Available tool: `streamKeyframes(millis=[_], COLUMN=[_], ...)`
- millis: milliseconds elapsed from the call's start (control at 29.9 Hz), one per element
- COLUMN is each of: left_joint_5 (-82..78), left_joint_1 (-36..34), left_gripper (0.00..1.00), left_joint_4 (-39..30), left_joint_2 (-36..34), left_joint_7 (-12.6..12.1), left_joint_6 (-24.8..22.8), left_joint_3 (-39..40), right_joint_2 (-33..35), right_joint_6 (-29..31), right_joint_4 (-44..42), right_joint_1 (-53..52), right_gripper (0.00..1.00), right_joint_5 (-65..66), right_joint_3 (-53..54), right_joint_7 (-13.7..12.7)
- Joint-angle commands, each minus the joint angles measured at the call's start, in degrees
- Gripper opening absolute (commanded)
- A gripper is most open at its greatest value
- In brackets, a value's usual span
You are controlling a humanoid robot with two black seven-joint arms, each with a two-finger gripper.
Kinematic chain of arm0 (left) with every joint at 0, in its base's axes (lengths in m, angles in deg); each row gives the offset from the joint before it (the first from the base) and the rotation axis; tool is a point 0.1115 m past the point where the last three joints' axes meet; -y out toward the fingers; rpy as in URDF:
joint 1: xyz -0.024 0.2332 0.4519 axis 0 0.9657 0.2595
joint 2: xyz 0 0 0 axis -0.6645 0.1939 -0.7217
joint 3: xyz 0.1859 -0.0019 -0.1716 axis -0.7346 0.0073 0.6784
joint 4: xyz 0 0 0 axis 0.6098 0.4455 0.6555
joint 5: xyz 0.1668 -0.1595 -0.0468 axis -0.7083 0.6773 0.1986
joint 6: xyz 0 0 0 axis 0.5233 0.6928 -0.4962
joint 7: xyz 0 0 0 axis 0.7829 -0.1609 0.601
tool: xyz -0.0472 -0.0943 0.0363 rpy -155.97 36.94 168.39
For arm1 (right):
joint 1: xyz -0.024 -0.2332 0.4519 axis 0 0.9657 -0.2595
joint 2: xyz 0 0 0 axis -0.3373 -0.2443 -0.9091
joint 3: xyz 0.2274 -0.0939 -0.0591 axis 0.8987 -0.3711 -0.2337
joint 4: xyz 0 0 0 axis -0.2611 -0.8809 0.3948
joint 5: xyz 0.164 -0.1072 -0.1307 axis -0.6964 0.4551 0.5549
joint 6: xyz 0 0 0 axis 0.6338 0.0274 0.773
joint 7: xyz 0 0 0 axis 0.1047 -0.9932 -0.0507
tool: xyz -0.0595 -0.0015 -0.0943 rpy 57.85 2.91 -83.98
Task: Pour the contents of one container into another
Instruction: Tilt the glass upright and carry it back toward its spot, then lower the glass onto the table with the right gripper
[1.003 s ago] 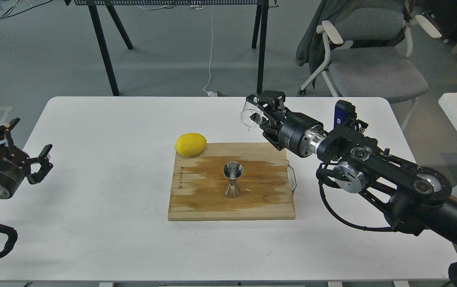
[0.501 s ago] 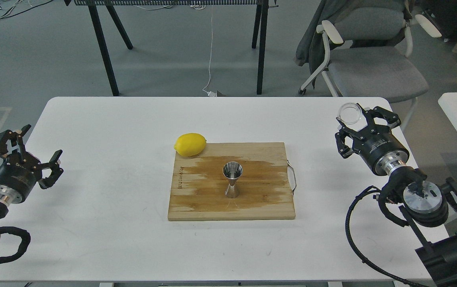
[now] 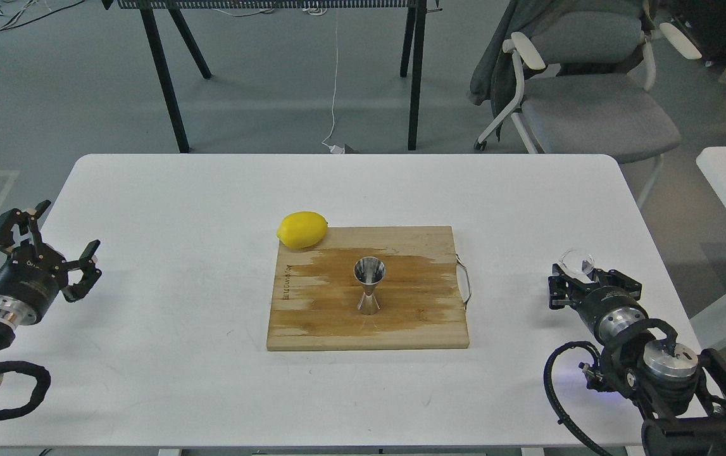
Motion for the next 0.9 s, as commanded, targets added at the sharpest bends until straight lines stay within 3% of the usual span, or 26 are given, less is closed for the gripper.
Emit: streamKeyframes(millis=[0, 869], left_joint_5=[0.04, 0.04], left_joint_1=[0.08, 0.00], left_gripper=[0.99, 0.99], left_joint_4=[0.09, 0.18], left_joint_2=[0.01, -0.08], left_joint_7=[0.00, 0.00], left_joint_6=[0.00, 0.00], left_joint_3=[0.00, 0.00], right_joint_2=[-0.77, -1.12], right_joint_6=[-0.16, -1.65], right_joint_4=[-0.15, -1.55], right_joint_1=[-0.03, -0.56], right_gripper=[0.28, 0.36], right_joint_5=[-0.01, 0.07], right_joint_3=[-0.34, -0.87], right_joint_7=[0.00, 0.09])
